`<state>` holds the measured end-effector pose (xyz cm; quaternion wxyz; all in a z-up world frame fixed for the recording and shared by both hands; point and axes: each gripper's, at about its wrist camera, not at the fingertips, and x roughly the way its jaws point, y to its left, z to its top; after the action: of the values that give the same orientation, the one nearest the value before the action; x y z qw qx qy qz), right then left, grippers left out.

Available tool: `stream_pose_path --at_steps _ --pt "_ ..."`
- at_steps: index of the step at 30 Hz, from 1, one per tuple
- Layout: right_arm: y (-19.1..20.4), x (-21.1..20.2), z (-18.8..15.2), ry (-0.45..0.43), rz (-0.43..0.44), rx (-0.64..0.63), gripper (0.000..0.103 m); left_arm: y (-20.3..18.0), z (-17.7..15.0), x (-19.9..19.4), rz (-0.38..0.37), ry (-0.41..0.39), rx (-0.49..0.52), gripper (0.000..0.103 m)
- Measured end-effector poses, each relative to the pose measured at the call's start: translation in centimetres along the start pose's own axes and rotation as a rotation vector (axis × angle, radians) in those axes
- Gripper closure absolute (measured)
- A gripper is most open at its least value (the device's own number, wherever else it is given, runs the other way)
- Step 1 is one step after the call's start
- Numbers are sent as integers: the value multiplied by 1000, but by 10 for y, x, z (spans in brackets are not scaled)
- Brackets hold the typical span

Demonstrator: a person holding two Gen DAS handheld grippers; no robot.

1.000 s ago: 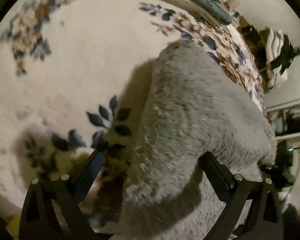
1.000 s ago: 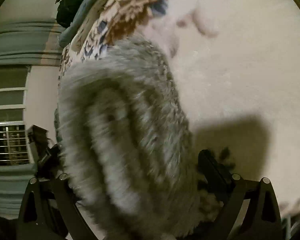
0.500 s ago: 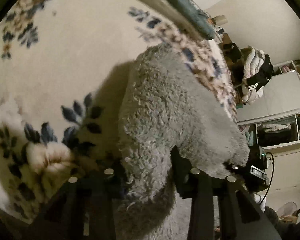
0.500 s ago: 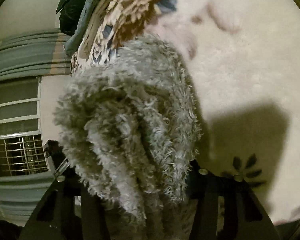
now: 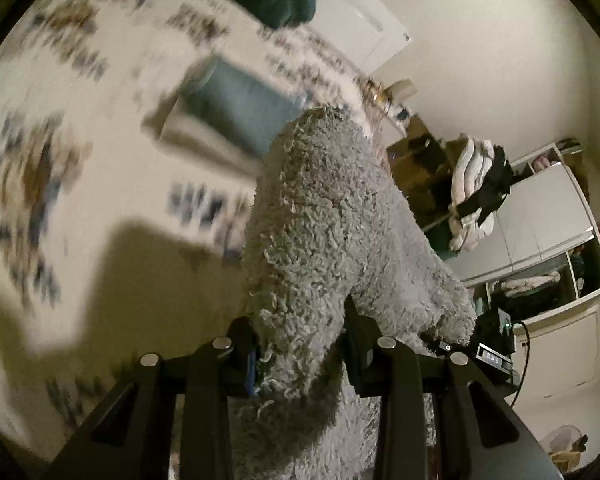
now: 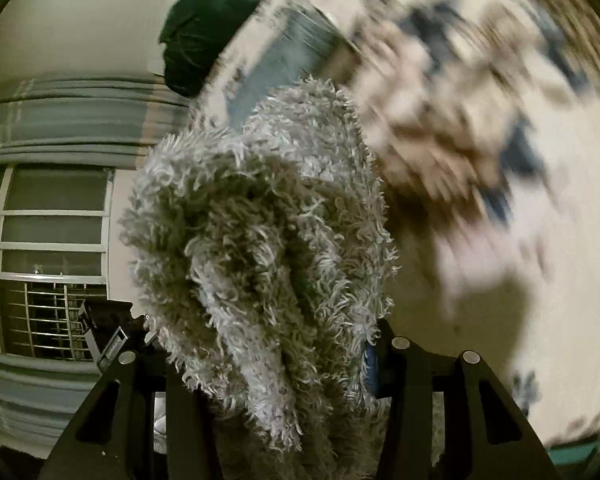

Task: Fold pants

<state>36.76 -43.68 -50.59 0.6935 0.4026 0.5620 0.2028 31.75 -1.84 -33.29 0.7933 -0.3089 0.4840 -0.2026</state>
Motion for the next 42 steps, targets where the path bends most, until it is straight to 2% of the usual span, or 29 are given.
stream_pose_path --at_steps 4,8,13,18,21,22,23,26,27,28,30,32,33,34,36,38,39,42 --pt "51 14 82 -43 -19 -24 53 -3 85 23 -5 -30 8 73" --pt "90 51 167 -52 -31 -55 53 11 163 58 6 -44 -6 73" --pt "109 110 273 -32 -54 -55 53 49 241 109 28 -32 -49 73" --pt "91 169 335 18 -118 -33 53 88 281 164 117 30 -93 70" --pt "65 193 360 38 -179 30 46 109 288 185 131 92 -118 67" --pt "58 195 368 40 -183 48 40 109 287 183 123 95 -110 64" --pt "57 194 369 38 -188 49 36 107 286 181 124 98 -100 63" --pt "65 182 366 7 -288 -19 21 97 277 168 156 96 -46 62" --pt "70 175 363 -10 -340 -45 15 91 271 161 195 89 -24 51" --pt "78 166 356 -38 -396 -76 14 85 266 154 224 78 -8 37" --pt "91 147 340 -87 -430 -109 14 78 259 142 222 57 -4 30" --pt "99 124 317 -132 -393 -98 14 72 248 132 225 41 -2 29" --pt "100 115 308 -145 -371 -82 14 67 241 128 226 38 12 26" --pt "98 106 295 -152 -336 -62 14 65 237 129 242 38 26 22" --pt "92 107 281 -139 -288 -24 16 60 226 132 289 46 69 21" --pt "84 116 268 -119 -243 2 48 61 216 141 352 72 96 21" --pt "81 122 264 -109 -250 7 93 62 213 142 363 79 99 21" --pt "64 117 251 -172 -323 59 92 65 203 140 385 80 97 8"
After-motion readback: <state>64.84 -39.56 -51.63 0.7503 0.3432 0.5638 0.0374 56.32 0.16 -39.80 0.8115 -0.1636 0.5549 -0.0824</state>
